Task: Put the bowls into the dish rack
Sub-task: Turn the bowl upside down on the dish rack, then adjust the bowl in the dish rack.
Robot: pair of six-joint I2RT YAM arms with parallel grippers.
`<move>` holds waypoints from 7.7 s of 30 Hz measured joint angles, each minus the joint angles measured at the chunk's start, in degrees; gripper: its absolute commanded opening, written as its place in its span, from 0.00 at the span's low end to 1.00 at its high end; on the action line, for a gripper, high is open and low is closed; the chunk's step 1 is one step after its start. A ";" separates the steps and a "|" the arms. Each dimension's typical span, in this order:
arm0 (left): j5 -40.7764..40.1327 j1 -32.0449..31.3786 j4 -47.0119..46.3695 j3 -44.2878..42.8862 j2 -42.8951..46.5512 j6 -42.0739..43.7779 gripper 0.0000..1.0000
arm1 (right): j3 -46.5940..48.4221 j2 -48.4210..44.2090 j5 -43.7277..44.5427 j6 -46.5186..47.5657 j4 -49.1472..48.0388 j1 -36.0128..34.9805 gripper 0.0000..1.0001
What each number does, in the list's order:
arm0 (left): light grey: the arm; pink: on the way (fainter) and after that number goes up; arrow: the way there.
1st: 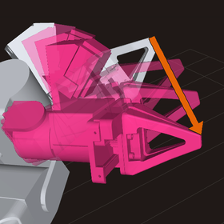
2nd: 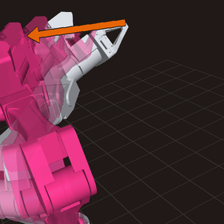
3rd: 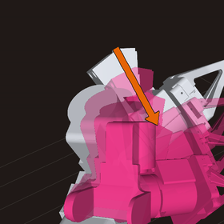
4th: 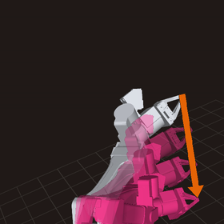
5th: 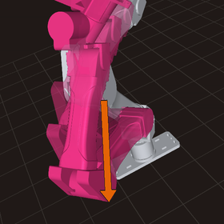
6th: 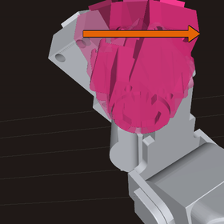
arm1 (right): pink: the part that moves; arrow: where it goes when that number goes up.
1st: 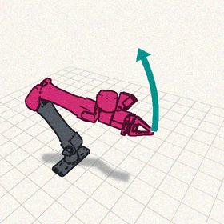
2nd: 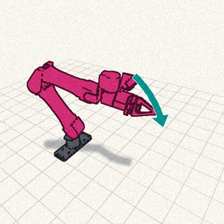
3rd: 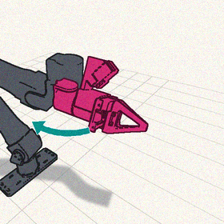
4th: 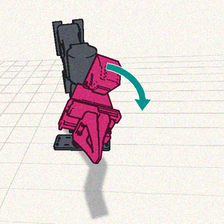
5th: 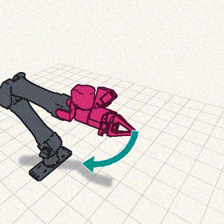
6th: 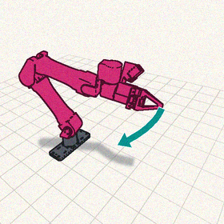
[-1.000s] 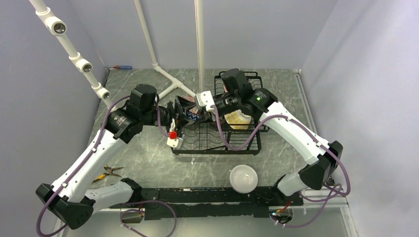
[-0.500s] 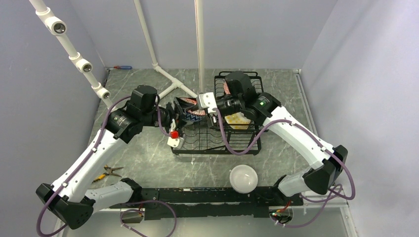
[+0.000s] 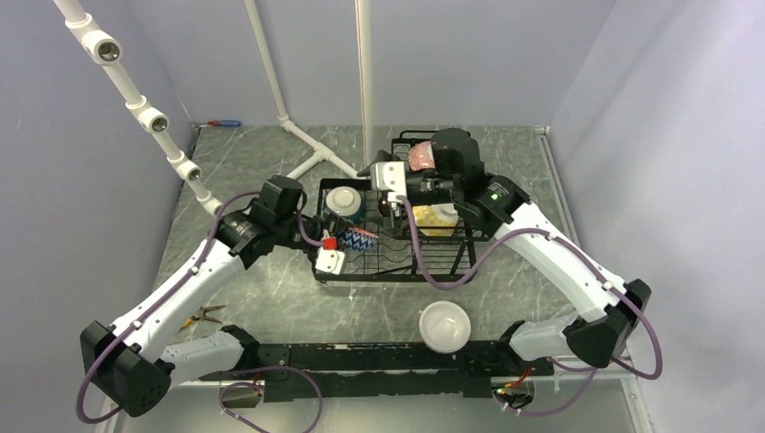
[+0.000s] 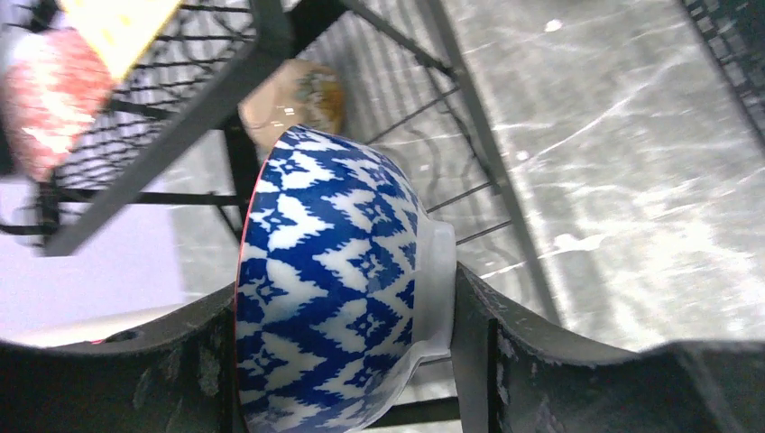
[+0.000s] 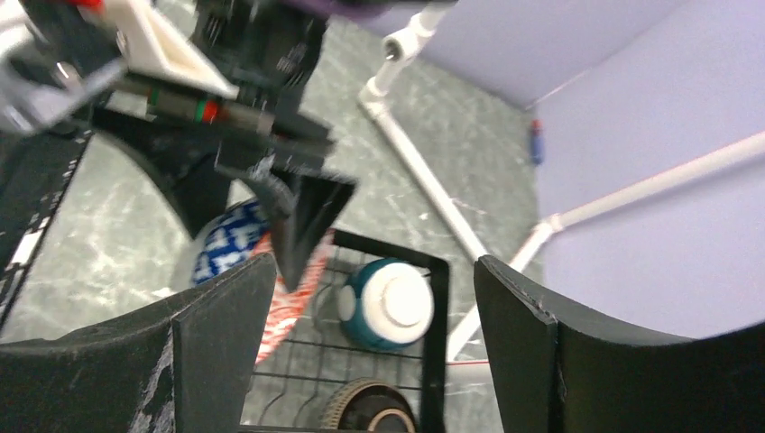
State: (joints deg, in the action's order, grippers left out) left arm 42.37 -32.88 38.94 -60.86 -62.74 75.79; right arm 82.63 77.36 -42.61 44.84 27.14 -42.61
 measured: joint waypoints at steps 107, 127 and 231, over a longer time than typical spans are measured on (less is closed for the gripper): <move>-29.27 0.70 -10.80 -0.24 -25.24 -91.89 0.94 | -13.00 -10.95 14.08 -11.87 -22.47 0.85 1.00; -32.87 -5.03 -11.23 -1.84 -20.79 -83.62 0.72 | -13.00 -11.02 14.01 -11.93 -22.47 0.85 1.00; -8.28 -39.69 -16.92 1.57 -21.73 -20.17 0.79 | -14.88 -15.96 15.34 -16.46 -23.28 0.85 1.00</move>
State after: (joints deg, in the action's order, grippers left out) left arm 34.09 -72.58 22.02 -59.29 -84.47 55.61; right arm 67.75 61.41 -27.27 28.38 3.86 -41.76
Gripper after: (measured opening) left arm 0.846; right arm 0.994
